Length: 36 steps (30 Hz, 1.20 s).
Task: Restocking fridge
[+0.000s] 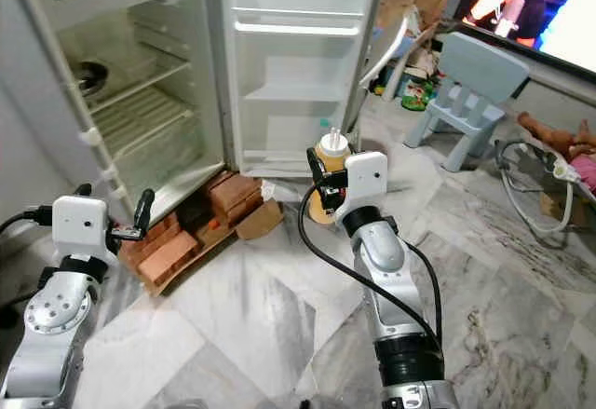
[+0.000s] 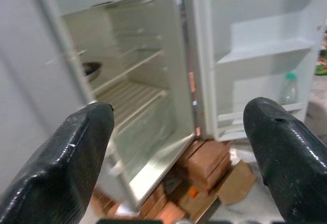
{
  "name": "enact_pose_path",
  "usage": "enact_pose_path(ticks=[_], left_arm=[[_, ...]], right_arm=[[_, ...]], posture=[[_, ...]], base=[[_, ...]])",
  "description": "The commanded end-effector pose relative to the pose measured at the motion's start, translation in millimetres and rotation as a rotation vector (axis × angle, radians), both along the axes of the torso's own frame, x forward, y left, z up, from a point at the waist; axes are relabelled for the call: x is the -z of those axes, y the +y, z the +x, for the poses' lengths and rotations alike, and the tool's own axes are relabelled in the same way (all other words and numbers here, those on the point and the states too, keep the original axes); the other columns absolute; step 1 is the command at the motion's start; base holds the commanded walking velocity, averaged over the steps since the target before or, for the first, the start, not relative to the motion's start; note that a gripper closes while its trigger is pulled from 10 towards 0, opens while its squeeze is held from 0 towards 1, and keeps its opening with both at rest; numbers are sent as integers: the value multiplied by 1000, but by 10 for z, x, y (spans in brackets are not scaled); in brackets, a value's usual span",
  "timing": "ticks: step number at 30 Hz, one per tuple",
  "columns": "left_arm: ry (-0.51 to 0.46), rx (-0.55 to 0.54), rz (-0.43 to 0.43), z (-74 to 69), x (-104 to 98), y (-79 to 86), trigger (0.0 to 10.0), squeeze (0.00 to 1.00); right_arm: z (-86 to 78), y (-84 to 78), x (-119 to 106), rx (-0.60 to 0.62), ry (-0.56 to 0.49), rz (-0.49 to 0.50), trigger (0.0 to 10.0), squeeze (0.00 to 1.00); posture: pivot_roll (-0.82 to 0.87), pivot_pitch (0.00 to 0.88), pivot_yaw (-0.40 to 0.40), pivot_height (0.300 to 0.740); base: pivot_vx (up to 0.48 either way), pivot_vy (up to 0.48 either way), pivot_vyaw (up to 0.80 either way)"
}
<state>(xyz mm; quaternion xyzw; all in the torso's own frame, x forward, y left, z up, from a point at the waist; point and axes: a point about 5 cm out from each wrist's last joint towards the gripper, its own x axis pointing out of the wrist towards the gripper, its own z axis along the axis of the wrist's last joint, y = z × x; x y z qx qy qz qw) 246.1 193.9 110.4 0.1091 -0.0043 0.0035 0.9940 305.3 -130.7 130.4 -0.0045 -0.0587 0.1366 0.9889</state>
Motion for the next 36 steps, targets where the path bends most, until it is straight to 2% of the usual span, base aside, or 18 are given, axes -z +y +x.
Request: enact_pose_path(ticks=[1, 18, 26, 36], left_arm=[[-27, 40, -15, 32, -58, -101, 10000, 0], [-25, 36, -25, 55, -67, -113, 10000, 0], [-22, 68, -35, 46, -52, -232, 10000, 0], [-11, 51, -34, 61, -39, -179, 10000, 0]], right_arm=[[9, -119, -60, 35, -28, -8, 10000, 0], [32, -97, -64, 21, -28, -15, 10000, 0], [41, -78, -63, 11, -32, -23, 10000, 0], [35, -81, -41, 9, -27, -25, 10000, 0]], posture=[[158, 0, -61, 740], [164, 0, -69, 740], [162, 0, -67, 740], [165, 0, -66, 740]], base=[[461, 0, 0], [443, 0, 0], [431, 0, 0], [362, 311, 0]])
